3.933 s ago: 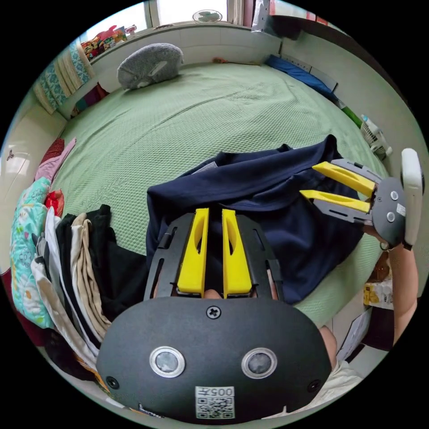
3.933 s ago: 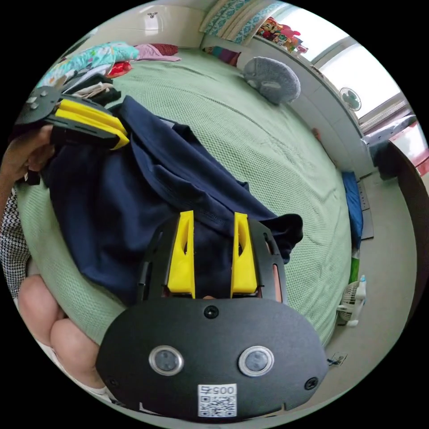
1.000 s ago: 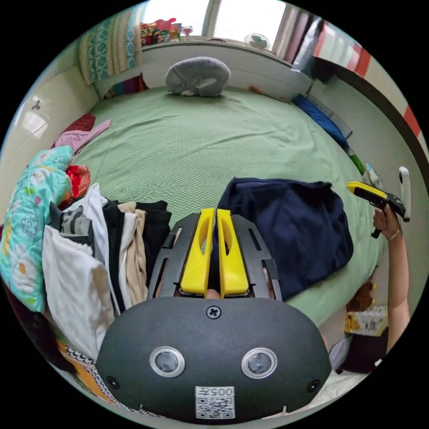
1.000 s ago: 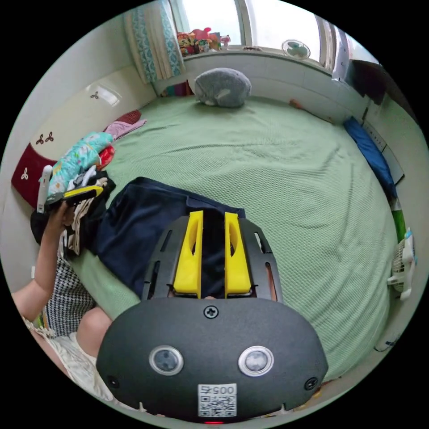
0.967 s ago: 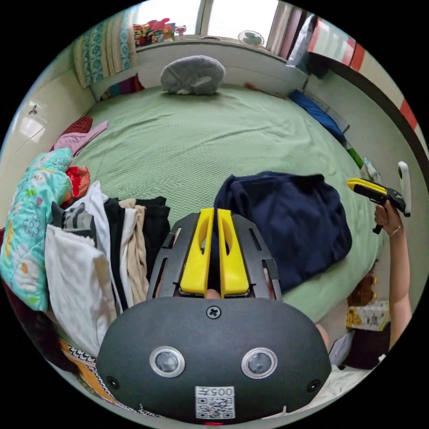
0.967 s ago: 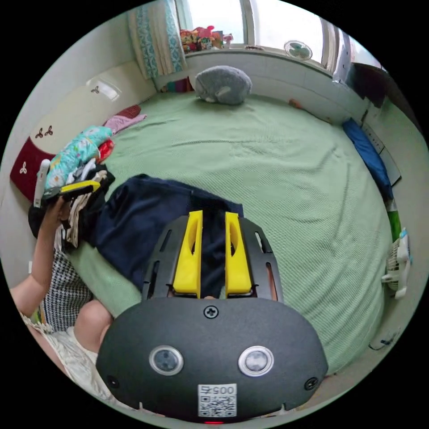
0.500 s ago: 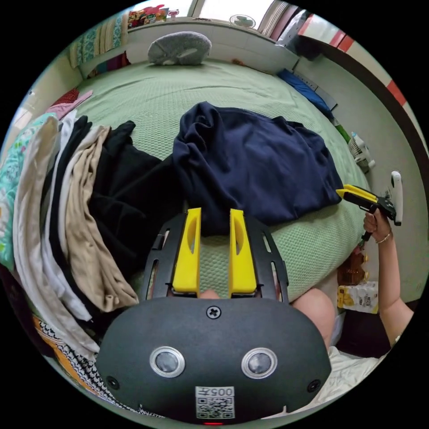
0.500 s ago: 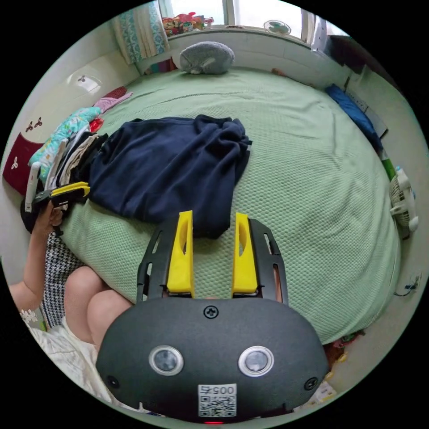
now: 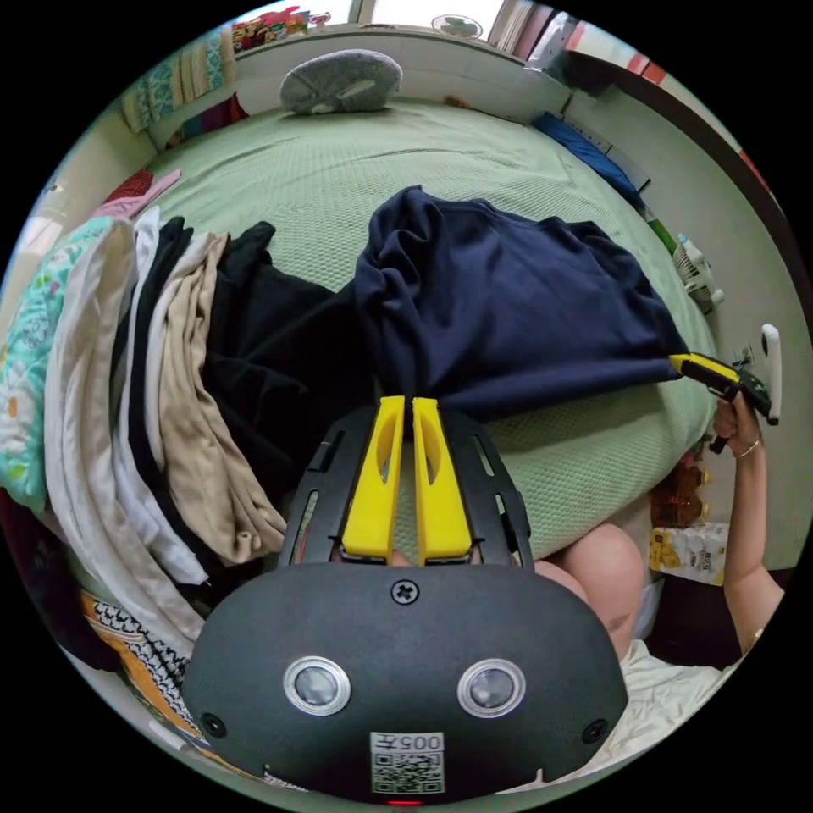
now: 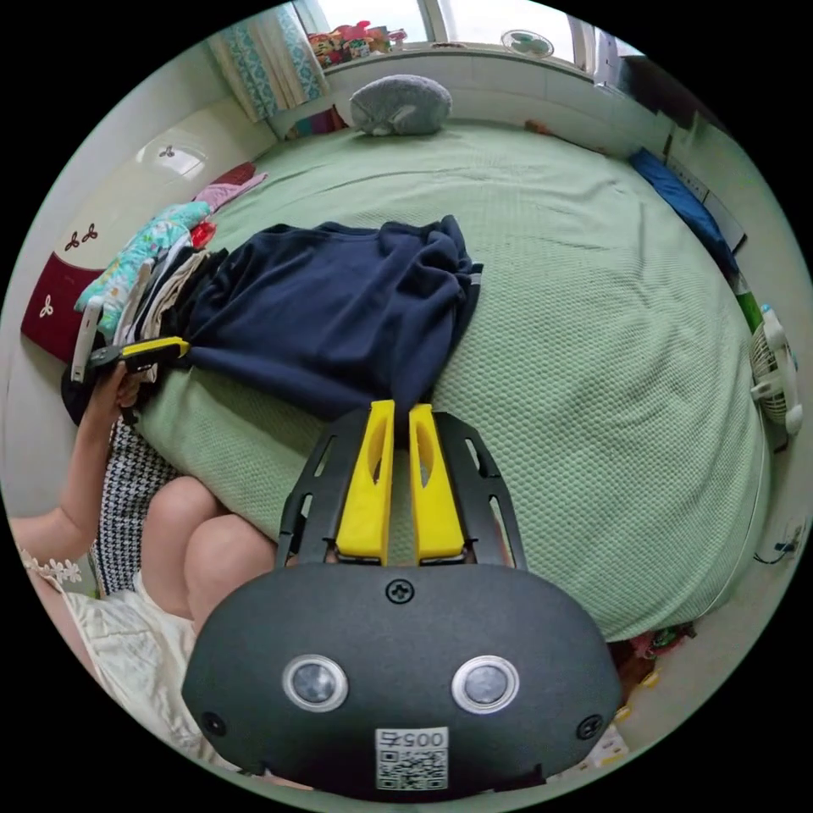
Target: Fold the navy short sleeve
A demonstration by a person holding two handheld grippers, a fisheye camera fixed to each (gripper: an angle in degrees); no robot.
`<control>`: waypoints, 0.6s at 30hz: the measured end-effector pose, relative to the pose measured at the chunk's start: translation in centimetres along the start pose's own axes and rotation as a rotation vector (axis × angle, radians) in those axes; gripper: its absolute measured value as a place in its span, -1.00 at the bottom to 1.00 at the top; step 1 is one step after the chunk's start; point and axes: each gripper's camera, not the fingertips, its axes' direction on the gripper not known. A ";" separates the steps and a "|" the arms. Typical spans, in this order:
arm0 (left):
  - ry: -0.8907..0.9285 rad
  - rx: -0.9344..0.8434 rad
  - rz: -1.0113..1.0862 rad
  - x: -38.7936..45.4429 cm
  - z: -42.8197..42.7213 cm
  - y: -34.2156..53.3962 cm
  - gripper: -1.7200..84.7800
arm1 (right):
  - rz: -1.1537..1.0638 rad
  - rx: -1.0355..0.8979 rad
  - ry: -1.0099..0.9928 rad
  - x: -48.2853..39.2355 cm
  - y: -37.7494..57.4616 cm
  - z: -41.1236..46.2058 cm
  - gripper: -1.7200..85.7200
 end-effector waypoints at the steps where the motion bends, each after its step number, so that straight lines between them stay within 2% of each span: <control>1: 0.001 0.008 0.010 0.3 0.2 0.1 -0.89 | 0.000 0.000 -0.002 0.1 0.1 0.5 -0.97; 4: 0.008 0.036 -0.009 1.3 -0.1 0.5 -0.86 | 0.023 -0.040 0.014 0.6 0.2 2.2 -0.93; 8: -0.104 0.079 -0.057 2.8 -3.1 2.3 -0.82 | 0.027 0.008 0.050 2.0 1.3 -0.2 -0.80; 10: -0.079 0.117 -0.060 4.1 -4.6 2.9 -0.82 | 0.033 0.003 0.065 3.2 1.9 -1.0 -0.77; 14: 0.044 0.186 0.110 12.3 -6.1 2.0 -0.81 | 0.113 0.086 0.011 6.5 1.3 -3.5 -0.72; 18: 0.174 0.169 0.297 22.5 -3.5 0.1 -0.77 | 0.110 0.154 0.027 7.0 -3.6 -5.4 -0.69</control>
